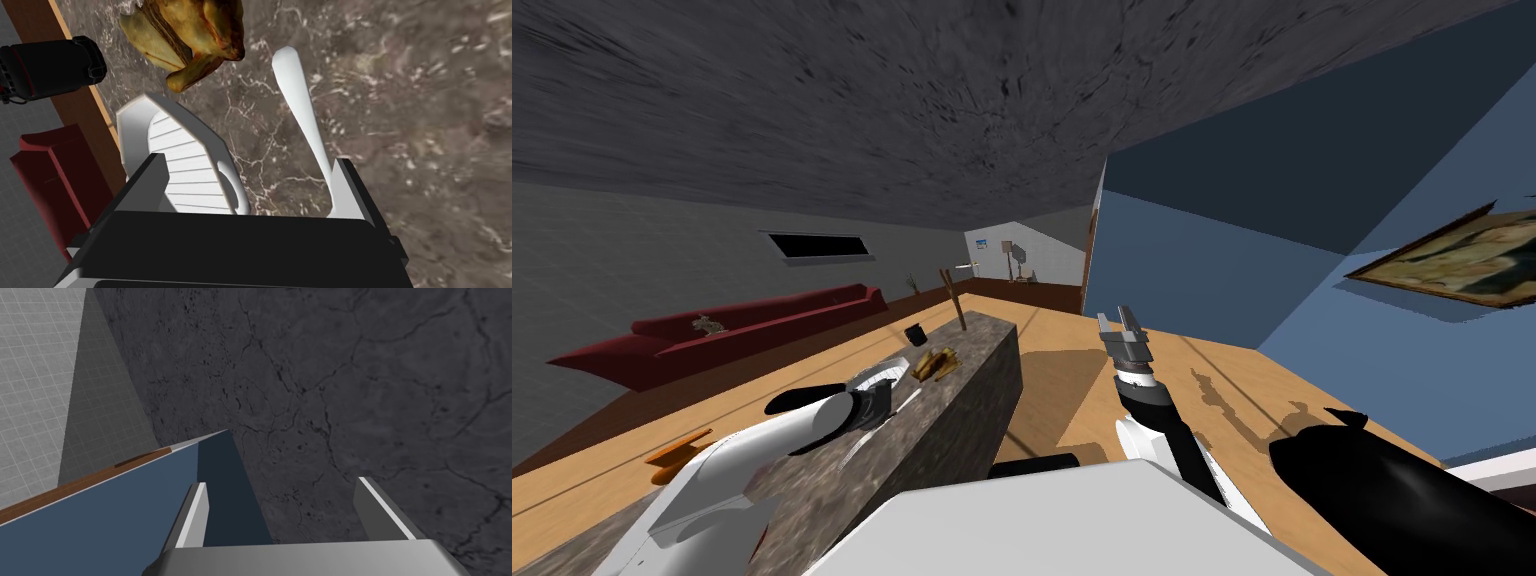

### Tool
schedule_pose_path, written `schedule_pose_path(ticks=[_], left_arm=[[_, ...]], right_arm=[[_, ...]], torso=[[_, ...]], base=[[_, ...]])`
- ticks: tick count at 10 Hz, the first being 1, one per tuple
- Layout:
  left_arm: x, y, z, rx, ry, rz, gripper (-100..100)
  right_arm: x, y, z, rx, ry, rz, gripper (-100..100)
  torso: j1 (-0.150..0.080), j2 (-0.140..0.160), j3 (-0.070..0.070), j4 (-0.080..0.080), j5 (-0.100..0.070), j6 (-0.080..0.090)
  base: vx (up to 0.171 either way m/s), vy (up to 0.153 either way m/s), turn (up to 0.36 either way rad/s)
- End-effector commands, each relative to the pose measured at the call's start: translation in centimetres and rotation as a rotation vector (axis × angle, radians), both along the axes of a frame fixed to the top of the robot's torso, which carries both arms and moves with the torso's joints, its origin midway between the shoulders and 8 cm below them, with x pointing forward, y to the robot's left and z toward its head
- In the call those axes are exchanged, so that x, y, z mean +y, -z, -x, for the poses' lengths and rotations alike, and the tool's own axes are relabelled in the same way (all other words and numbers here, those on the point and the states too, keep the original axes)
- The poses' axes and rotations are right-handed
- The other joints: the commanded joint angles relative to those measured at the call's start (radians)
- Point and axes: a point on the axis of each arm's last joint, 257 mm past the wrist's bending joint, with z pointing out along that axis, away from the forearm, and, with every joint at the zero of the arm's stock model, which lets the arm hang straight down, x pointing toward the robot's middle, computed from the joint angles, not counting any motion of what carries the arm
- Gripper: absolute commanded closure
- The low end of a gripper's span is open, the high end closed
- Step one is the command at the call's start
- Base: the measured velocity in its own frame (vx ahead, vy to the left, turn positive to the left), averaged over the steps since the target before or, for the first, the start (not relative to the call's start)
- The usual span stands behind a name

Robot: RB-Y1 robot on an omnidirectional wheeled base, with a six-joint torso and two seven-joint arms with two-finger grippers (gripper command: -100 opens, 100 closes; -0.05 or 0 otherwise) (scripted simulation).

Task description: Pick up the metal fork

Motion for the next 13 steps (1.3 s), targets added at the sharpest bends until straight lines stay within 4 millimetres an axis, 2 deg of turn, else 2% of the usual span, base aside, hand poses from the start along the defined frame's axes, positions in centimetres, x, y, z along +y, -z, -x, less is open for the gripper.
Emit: schedule_pose_path(ticks=[1,7,8,13], left_arm=[[-0.2,0.9,1.1,0.05,-0.008,0.021,-100],[-0.2,3.1,5.3,0.221,-0.049,0.08,-100],[-0.2,3.6,6.5,0.267,-0.062,0.092,-100],[0.2,4.3,10.2,0.401,-0.104,0.118,-100]], right_arm=[[0.0,0.0,0.0,0.0,0.0,0.0,0],[0.0,0.0,0.0,0.0,0.0,0.0,0],[0.0,0.0,0.0,0.0,0.0,0.0,0],[0.0,0.0,0.0,0.0,0.0,0.0,0]], torso=[[0.0,0.0,0.0,0.0,0.0,0.0],[0.0,0.001,0.0,0.0,0.0,0.0],[0.0,0.001,0.001,0.0,0.0,0.0],[0.0,0.001,0.001,0.0,0.0,0.0]], base=[[0.05,0.004,0.021],[0.049,0.005,0.03],[0.043,0.003,0.038],[0.049,0.007,0.039]])
